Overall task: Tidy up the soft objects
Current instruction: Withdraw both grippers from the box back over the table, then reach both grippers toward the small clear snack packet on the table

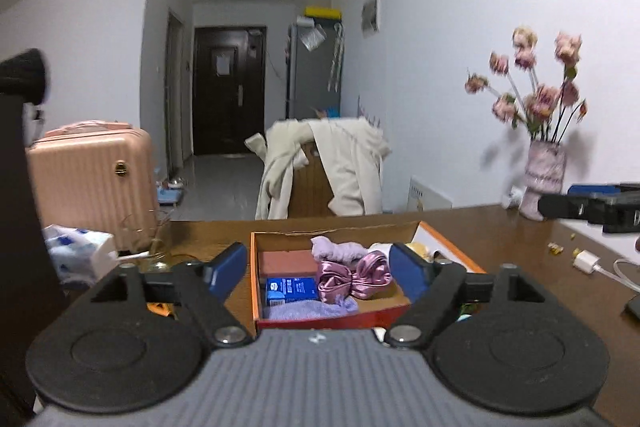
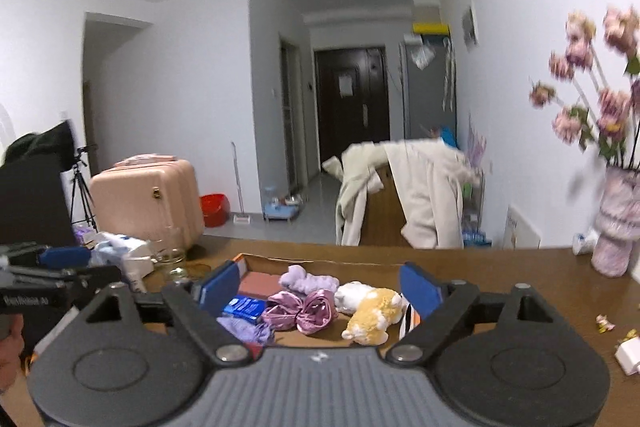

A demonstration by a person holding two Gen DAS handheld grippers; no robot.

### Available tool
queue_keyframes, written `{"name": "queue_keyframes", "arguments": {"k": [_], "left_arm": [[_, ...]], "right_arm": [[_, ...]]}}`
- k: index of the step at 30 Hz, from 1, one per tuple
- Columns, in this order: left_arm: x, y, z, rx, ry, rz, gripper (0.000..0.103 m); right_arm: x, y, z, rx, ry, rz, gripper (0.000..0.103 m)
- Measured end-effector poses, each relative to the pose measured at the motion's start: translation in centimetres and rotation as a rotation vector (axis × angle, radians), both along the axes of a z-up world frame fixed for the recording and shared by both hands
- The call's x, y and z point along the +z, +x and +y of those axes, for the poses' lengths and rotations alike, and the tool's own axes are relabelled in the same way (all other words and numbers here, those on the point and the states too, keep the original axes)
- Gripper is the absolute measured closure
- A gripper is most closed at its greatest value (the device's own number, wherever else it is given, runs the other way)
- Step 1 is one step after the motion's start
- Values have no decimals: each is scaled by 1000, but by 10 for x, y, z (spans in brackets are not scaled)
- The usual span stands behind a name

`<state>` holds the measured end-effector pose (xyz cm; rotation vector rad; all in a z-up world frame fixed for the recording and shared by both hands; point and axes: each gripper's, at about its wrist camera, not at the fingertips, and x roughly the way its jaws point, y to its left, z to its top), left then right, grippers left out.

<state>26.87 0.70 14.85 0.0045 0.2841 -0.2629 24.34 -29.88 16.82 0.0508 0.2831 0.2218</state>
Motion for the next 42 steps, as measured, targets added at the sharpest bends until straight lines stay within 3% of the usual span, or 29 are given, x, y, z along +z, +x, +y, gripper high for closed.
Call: {"name": "queue_keyframes", "arguments": {"k": [5, 12, 22, 32, 42], "left_arm": [[-5, -61, 9, 42, -37, -47, 16], [-28, -125, 16, 77, -70, -37, 7], [-71, -188, -10, 39, 3, -28, 4], [-88, -186, -35, -16, 27, 30, 4], [-92, -134, -46, 0, 44, 101, 4]], "right_arm": [[-9, -61, 6, 22, -19, -51, 14], [-38, -123, 7, -1, 7, -53, 7], [-89, -192, 17, -40, -10, -33, 5], [-106, -196, 16, -22, -2, 21, 5], [-116, -143, 1, -26, 24, 94, 7]]}}
